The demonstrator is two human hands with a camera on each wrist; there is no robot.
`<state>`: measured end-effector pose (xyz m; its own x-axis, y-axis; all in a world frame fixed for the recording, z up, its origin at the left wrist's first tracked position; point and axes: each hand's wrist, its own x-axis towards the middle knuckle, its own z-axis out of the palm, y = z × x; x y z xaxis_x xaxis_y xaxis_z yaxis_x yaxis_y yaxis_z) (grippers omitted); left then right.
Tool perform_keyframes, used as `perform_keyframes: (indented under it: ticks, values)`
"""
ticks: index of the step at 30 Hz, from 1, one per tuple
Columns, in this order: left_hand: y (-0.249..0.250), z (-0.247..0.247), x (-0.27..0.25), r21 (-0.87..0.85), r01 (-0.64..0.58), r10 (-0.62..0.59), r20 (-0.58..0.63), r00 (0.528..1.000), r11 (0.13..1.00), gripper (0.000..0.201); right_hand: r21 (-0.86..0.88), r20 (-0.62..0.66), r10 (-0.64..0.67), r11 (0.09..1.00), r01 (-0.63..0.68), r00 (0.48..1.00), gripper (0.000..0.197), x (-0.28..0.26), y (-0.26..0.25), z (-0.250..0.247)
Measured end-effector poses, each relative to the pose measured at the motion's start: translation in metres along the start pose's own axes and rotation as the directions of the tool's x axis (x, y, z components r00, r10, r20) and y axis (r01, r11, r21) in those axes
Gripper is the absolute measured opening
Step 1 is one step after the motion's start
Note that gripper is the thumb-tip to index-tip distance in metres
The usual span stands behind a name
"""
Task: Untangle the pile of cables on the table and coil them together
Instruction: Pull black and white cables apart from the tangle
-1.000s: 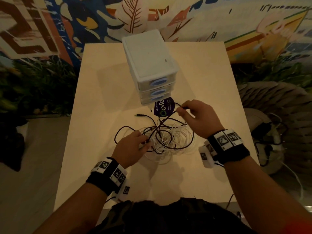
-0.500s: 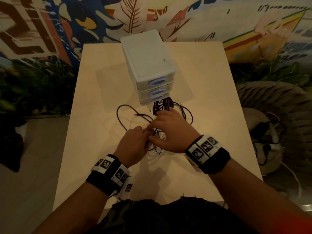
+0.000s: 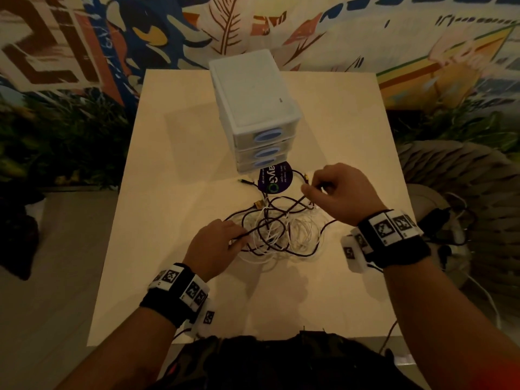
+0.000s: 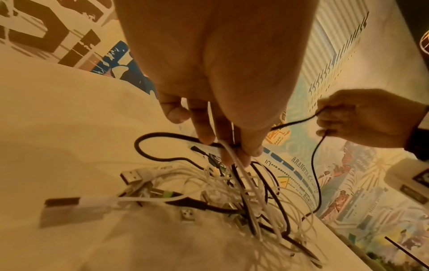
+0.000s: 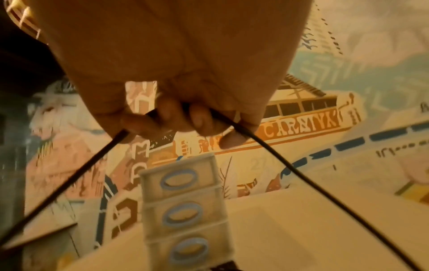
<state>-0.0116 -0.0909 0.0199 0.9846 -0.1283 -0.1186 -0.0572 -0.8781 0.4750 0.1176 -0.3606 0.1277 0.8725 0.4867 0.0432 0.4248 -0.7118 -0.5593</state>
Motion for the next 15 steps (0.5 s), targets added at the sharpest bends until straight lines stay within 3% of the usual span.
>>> perform_keyframes:
  ticks: [3,6,8,10,12,15]
  values:
    - [0.001,-0.001,0.001,0.018,-0.053,0.054,-0.033,0.998,0.998,0.042,-0.12,0.141,0.073,0.991,-0.057,0.987,0.027,-0.008,0.008,0.007]
    - [0.009,-0.005,0.003,0.02,-0.073,0.074,-0.062,0.995,0.997,0.05,-0.273,0.305,0.083,0.962,0.003,0.949,0.064,-0.01,-0.005,0.02]
    - [0.014,-0.008,0.004,0.023,-0.084,0.085,-0.074,0.994,0.996,0.047,-0.33,0.436,0.082,0.941,0.075,0.896,0.077,-0.011,-0.022,0.033]
    - [0.016,-0.009,0.005,0.021,-0.094,0.095,-0.086,0.992,0.995,0.042,-0.339,0.515,0.043,0.927,0.157,0.856,0.072,-0.015,-0.044,0.045]
    - [0.017,-0.009,0.006,0.013,-0.098,0.098,-0.086,0.991,0.995,0.04,-0.301,0.541,-0.01,0.931,0.205,0.841,0.053,-0.019,-0.059,0.058]
    - [0.015,-0.007,0.004,0.006,-0.074,0.075,-0.123,0.99,0.997,0.036,-0.216,0.516,-0.028,0.963,0.162,0.856,0.046,-0.019,-0.064,0.07]
